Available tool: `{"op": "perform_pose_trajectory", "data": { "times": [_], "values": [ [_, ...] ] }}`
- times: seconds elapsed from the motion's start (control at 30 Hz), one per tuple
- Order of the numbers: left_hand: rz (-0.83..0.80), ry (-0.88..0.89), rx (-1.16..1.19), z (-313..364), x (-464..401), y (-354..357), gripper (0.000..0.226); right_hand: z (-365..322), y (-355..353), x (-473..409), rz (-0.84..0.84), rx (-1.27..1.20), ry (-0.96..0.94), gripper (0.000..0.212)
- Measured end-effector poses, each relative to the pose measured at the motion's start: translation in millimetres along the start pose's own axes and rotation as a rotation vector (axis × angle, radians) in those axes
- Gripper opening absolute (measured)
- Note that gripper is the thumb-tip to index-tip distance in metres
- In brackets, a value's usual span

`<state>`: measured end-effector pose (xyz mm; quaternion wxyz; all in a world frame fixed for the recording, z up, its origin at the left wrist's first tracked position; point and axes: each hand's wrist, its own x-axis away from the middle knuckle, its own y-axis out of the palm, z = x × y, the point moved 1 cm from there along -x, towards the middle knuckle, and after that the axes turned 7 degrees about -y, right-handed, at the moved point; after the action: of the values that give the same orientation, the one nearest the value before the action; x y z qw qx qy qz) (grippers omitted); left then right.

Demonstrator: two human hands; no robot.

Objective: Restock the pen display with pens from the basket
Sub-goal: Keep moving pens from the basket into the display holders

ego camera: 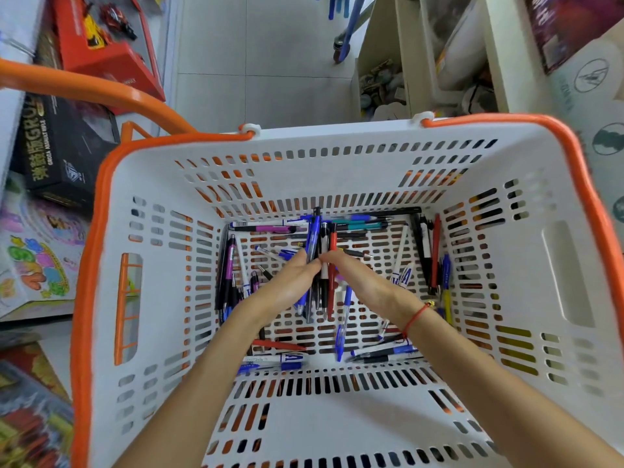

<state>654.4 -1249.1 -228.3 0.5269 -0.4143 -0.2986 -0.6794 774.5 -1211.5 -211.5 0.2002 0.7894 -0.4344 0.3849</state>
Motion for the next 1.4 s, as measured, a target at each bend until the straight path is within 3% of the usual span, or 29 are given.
{"op": "perform_pose_trajectory", "data": {
  "times": [0.13, 0.17, 0.27, 0.3, 0.37, 0.47, 0.53, 0.63, 0.67, 0.73, 0.8, 0.83, 0.97, 1.03, 1.13, 1.2, 1.23, 1.33, 1.4],
  "values": [
    [-0.121, 0.037, -0.094, 5, 0, 2, 0.075, 3, -6, -5, 0.005, 0.050, -0.031, 0.019],
    [-0.149, 0.053, -0.076, 6, 0, 2, 0.069, 3, -7, -4, -0.005, 0.059, -0.034, 0.021],
    [-0.195, 0.069, 0.015, 9, 7, 5, 0.020, 6, -13, -1, -0.066, 0.044, -0.048, 0.023],
    [-0.216, 0.065, 0.066, 9, 10, 5, 0.015, 6, -15, 1, -0.097, 0.056, -0.065, 0.027],
    [-0.308, 0.033, 0.174, 9, 13, 0, 0.020, 3, -20, 10, -0.112, 0.048, -0.087, 0.040],
    [-0.457, -0.067, 0.295, 13, 22, -13, 0.029, 2, -41, 23, 0.058, 0.047, -0.244, 0.049],
    [-0.552, -0.120, 0.330, 20, 30, -22, 0.025, -2, -55, 36, 0.156, 0.379, -0.483, 0.068],
    [-0.700, -0.225, 0.346, 36, 41, -28, 0.016, -13, -55, 48, 0.124, 1.153, -0.764, 0.089],
    [-0.748, -0.255, 0.311, 43, 47, -26, 0.014, -16, -51, 52, 0.095, 1.292, -0.812, 0.085],
    [-0.799, -0.295, 0.226, 56, 59, -22, 0.014, -19, -43, 56, 0.054, 1.378, -0.865, 0.057],
    [-0.801, -0.320, 0.137, 68, 72, -16, 0.016, -23, -40, 65, 0.007, 1.392, -0.775, 0.025],
    [-0.787, -0.327, 0.083, 75, 80, -15, 0.020, -25, -41, 72, -0.013, 1.389, -0.721, 0.023],
    [-0.687, -0.316, -0.081, 98, 104, -38, 0.064, -24, -46, 95, -0.092, 1.210, -0.574, 0.028],
    [-0.616, -0.284, -0.149, 111, 112, -56, 0.072, -20, -55, 106, -0.155, 0.881, -0.399, 0.018],
    [-0.350, -0.163, -0.186, 126, 106, -67, 0.051, -22, -66, 131, -0.350, 0.123, -0.120, 0.029],
    [-0.282, -0.034, -0.208, 137, 105, -52, 0.026, -23, -73, 145, -0.440, -0.198, -0.087, 0.050],
    [-0.322, 0.014, -0.215, 144, 107, -39, 0.023, -24, -75, 151, -0.471, -0.284, -0.107, 0.053],
    [-0.556, 0.089, -0.160, 156, 116, 11, 0.045, -28, -76, 162, -0.547, -0.388, -0.182, 0.037],
    [-0.594, 0.132, -0.092, 160, 121, 45, 0.051, -32, -77, 173, -0.550, -0.417, -0.208, 0.035]
  ]
}}
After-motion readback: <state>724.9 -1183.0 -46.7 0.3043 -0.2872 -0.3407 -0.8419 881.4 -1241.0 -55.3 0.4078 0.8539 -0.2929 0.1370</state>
